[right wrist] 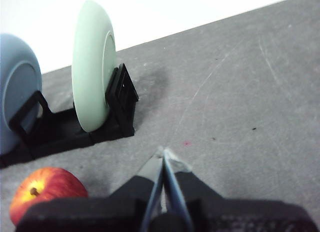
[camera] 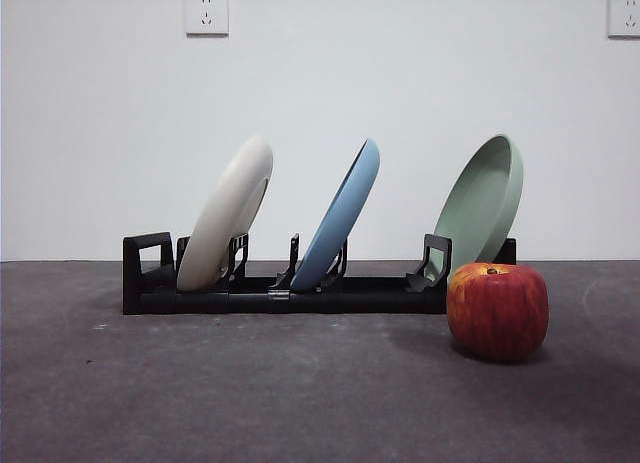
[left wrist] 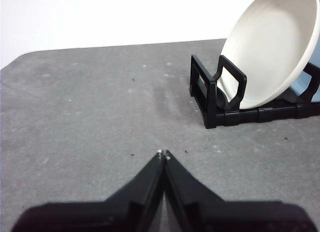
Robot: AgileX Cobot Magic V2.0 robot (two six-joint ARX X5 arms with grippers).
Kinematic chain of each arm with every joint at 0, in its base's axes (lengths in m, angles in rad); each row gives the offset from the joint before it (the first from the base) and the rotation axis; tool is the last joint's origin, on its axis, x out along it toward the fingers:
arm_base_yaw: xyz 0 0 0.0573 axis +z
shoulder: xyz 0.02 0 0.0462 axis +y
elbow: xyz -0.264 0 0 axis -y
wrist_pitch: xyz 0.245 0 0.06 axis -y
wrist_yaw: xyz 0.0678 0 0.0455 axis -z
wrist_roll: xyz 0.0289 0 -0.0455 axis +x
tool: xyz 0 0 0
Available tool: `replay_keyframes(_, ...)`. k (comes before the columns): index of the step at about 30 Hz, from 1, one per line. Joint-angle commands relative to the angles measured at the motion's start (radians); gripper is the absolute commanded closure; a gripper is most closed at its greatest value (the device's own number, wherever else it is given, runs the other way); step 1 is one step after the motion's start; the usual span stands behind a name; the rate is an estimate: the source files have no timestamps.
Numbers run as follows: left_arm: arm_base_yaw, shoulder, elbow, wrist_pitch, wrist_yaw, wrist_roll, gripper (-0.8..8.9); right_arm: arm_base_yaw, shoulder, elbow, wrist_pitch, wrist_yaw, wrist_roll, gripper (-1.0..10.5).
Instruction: Take the yellow plate from the plate rack,put the plate on the table,take the apple from the table,put the apple in the plate
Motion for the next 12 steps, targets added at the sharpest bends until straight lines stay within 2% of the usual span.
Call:
replay_keyframes(1, 0.003, -0.003, -0.013, 0.013, 0.003, -0.009, 8.18, 0.002, 0.001, -0.012, 0.004, -0.002, 0.056, 9.5)
replay_keyframes(12, 0.003, 0.021, 0.044, 0.027, 0.012, -0.107, 8.21, 0.002, 0.079, 0.069, -0.011, -0.003, 0.078, 9.6)
